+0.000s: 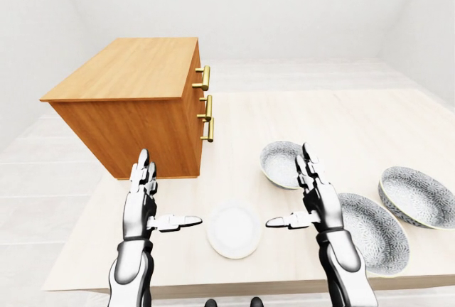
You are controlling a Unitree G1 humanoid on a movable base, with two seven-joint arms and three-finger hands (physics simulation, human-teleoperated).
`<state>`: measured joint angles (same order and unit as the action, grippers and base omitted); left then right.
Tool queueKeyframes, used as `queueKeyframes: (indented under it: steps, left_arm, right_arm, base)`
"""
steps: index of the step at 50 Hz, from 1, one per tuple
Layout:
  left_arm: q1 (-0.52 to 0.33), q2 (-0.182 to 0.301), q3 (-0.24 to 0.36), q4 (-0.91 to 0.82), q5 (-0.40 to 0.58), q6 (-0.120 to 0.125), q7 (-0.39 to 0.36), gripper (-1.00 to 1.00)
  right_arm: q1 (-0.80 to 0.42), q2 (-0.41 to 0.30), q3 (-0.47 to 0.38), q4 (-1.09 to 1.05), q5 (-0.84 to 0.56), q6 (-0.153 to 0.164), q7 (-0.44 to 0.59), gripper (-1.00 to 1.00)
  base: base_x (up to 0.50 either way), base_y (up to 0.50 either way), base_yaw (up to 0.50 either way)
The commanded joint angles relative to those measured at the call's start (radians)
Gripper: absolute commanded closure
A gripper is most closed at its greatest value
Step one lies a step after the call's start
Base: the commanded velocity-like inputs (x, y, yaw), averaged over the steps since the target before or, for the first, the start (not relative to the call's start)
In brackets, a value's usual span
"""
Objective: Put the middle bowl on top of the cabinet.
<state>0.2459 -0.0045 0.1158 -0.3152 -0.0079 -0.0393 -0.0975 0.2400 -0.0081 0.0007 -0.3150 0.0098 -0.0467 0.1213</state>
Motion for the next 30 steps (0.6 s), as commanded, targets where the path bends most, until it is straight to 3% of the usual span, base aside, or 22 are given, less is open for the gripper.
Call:
queueKeyframes:
  steps: [1,6,10,14,16,17,20,22,26,30]
  left_arm:
    - [0.008,-0.002,-0.001,-0.026,-0.002,0.01,-0.004,-1.0]
    - [0.008,-0.004,0.001,-0.018,-0.001,0.0,-0.003,-1.0]
    - [-0.004,-0.011,0.008,-0.011,0.027,0.015,0.038,-1.0]
    - [0.007,-0.002,0.003,-0.008,-0.009,-0.009,-0.003,-1.0]
    - [0.013,-0.001,0.006,-0.02,-0.012,-0.003,-0.005,-1.0]
    - [-0.01,-0.011,0.016,-0.003,0.032,0.008,0.051,-1.0]
    - [-0.012,-0.005,0.014,0.003,0.014,0.011,0.033,-1.0]
    - [-0.003,0.001,0.011,0.005,-0.013,-0.014,0.001,-1.0]
    - [-0.005,0.003,0.018,0.013,-0.004,-0.016,0.005,-1.0]
    - [0.005,0.007,0.025,-0.015,-0.004,0.002,-0.003,-1.0]
  right_arm:
    - [0.012,-0.001,-0.007,-0.028,0.006,0.007,0.005,-1.0]
    - [0.015,-0.002,-0.016,-0.037,0.013,0.012,0.011,-1.0]
    - [0.015,-0.001,-0.021,-0.033,0.015,0.008,0.013,-1.0]
    - [0.013,0.0,-0.028,-0.032,0.016,0.009,0.013,-1.0]
    - [0.012,0.0,-0.029,-0.031,0.014,0.009,0.013,-1.0]
    - [0.01,0.0,-0.03,-0.03,0.007,0.008,0.01,-1.0]
    - [0.007,-0.001,-0.035,-0.037,0.008,0.017,0.011,-1.0]
    - [0.004,-0.004,-0.043,-0.037,0.003,0.017,0.009,-1.0]
    - [-0.029,-0.024,-0.089,-0.023,-0.028,0.042,-0.009,-1.0]
    - [-0.041,-0.052,-0.136,-0.068,-0.078,0.076,-0.002,-1.0]
  base:
    - [0.0,0.0,0.0]
    - [0.0,0.0,0.0]
    - [0.0,0.0,0.0]
    - [0.0,0.0,0.0]
    - [0.0,0.0,0.0]
    - [0.0,0.0,0.0]
    - [0.0,0.0,0.0]
    - [0.0,0.0,0.0]
    - [0.0,0.0,0.0]
    - [0.0,0.0,0.0]
